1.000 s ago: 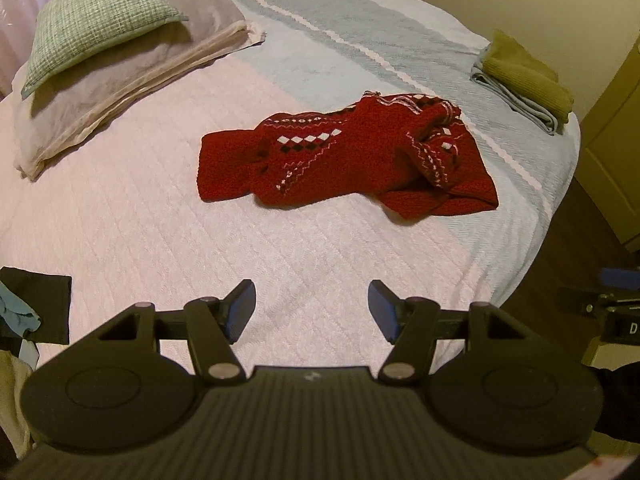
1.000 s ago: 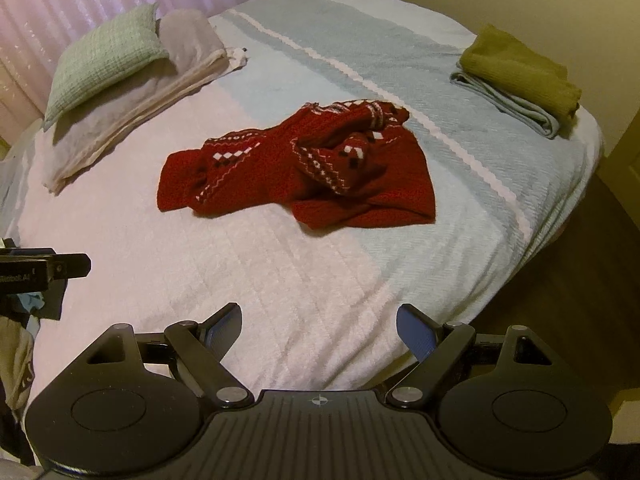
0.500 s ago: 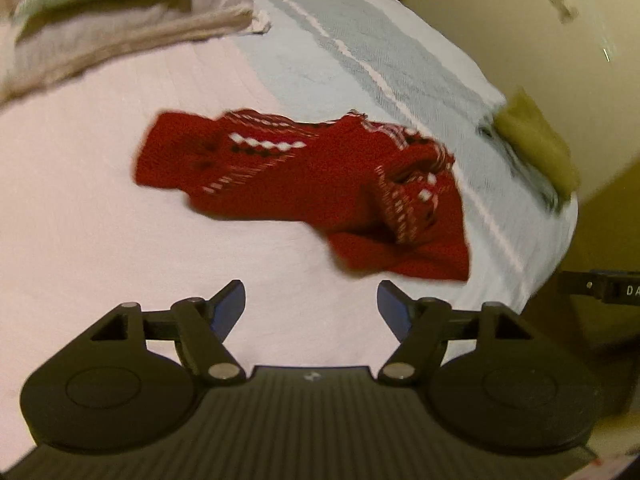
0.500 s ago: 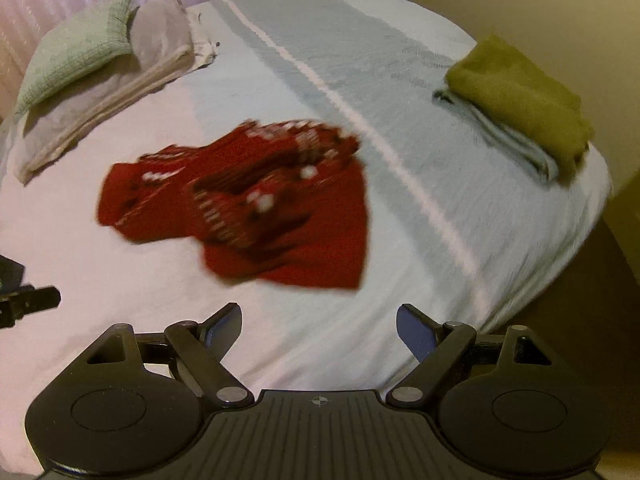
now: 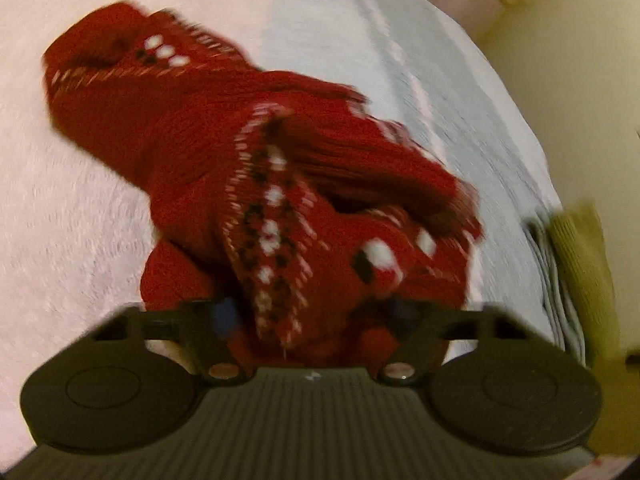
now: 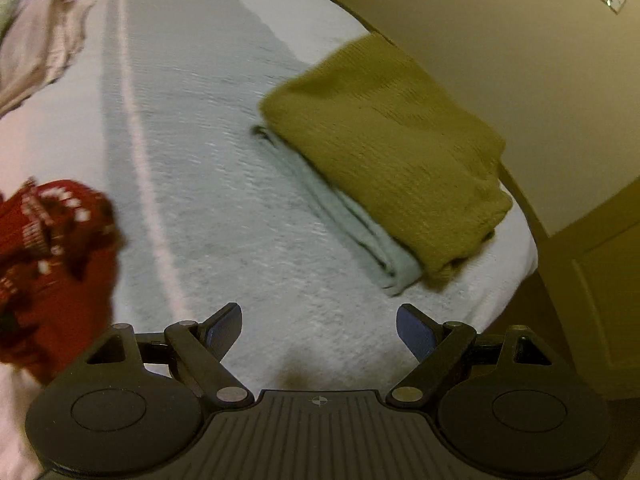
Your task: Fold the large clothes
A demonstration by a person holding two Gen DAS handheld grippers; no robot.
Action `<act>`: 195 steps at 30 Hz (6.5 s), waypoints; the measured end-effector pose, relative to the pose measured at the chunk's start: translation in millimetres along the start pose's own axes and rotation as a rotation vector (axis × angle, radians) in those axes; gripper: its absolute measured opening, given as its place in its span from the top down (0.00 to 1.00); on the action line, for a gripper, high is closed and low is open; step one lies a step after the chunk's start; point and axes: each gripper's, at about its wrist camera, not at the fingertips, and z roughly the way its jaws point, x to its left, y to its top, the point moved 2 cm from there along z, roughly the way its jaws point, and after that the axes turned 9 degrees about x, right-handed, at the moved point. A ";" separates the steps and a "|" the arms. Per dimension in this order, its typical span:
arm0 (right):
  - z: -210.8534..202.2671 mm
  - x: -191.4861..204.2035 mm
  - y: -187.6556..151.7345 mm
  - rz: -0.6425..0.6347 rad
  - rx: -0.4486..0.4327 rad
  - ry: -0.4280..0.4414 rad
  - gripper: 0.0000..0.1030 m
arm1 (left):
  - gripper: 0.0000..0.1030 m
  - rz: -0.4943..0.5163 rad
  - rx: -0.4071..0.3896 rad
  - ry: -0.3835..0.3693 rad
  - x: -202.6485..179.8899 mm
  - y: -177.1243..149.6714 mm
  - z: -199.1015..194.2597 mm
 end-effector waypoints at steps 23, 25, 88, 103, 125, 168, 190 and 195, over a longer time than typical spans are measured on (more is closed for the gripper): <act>2.2 347.9 127.9 -0.766 0.003 0.601 0.20 | 0.73 -0.614 -0.297 0.571 327.6 -39.9 -230.1; 0.1 399.6 129.8 -0.856 -0.040 0.631 0.20 | 0.61 -0.704 -0.310 0.525 338.4 -61.3 -224.5; 114.2 299.8 72.4 0.017 0.045 0.586 0.50 | 0.76 -0.013 -0.121 0.632 425.1 319.6 -170.0; 130.0 266.4 31.7 0.246 0.102 0.747 0.50 | 0.95 -0.196 0.120 -0.242 264.4 107.7 -34.0; 146.3 431.9 51.1 -0.243 -0.009 0.974 0.93 | 0.95 0.061 0.051 0.203 364.6 209.6 -53.8; 121.2 192.4 -91.4 -0.071 0.249 0.632 0.98 | 0.88 -0.151 0.094 0.223 255.2 -34.9 -94.2; 177.7 485.7 88.3 -0.209 0.269 0.947 0.95 | 0.96 0.456 0.061 0.095 162.3 300.9 87.0; 118.2 485.3 174.3 -0.115 0.066 1.183 0.95 | 0.96 0.249 -0.162 -0.093 147.3 396.3 29.7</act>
